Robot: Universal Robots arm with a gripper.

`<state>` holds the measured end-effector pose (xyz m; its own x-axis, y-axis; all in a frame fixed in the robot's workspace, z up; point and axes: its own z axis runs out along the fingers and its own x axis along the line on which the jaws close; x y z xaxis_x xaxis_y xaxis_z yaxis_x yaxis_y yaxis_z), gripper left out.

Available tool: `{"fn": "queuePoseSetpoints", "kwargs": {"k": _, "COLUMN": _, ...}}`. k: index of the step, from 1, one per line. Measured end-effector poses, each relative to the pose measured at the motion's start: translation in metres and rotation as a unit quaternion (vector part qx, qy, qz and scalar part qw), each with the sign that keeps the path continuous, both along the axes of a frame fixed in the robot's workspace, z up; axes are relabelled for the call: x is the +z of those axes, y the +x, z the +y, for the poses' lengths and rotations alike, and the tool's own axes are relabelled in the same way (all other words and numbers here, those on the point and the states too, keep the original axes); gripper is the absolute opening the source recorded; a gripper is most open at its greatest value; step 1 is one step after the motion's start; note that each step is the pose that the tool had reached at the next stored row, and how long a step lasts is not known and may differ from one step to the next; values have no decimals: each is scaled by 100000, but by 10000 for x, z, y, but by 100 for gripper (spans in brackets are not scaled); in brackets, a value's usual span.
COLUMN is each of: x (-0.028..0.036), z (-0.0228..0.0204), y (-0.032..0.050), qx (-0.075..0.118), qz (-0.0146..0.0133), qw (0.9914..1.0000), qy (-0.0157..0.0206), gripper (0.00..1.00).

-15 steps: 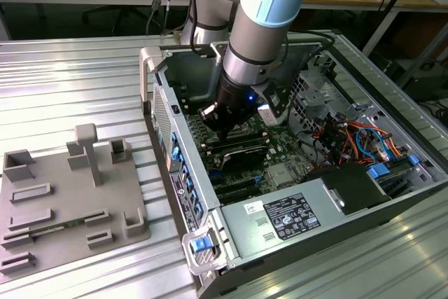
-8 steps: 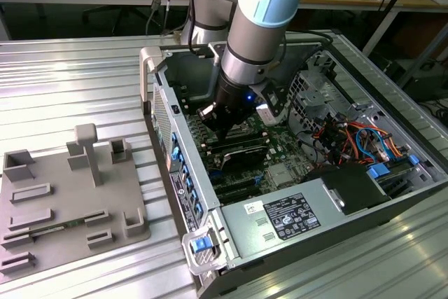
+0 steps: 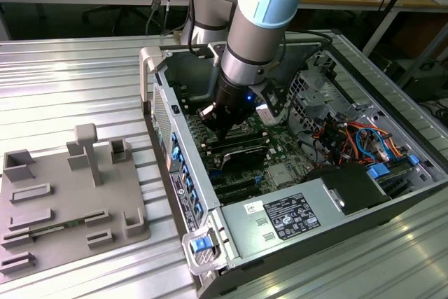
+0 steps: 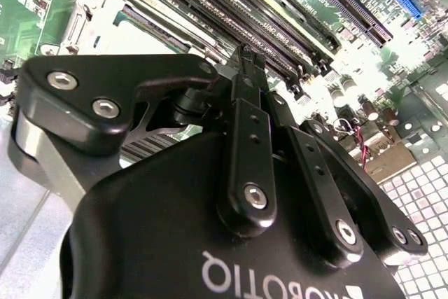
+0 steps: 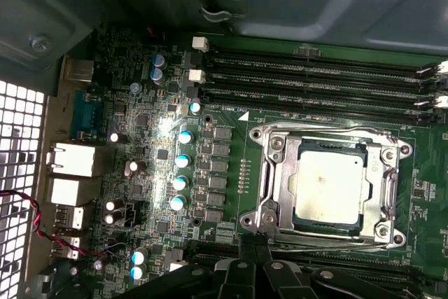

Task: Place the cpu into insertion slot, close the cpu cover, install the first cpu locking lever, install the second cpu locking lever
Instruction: 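Install the second cpu locking lever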

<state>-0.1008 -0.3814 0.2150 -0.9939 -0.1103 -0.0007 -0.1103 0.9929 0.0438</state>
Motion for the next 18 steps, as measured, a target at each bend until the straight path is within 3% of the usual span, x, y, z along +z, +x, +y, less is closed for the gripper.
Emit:
{"fn": "queuePoseSetpoints", "kwargs": {"k": 6, "x": -40, "z": -1, "y": 1, "qx": 9, "qz": 6, "qw": 99999, "qy": 399, "gripper": 11}}
{"fn": "queuePoseSetpoints", "kwargs": {"k": 18, "x": -83, "z": 3, "y": -9, "qx": 8, "qz": 5, "qw": 99978, "qy": 2093, "gripper": 11}}
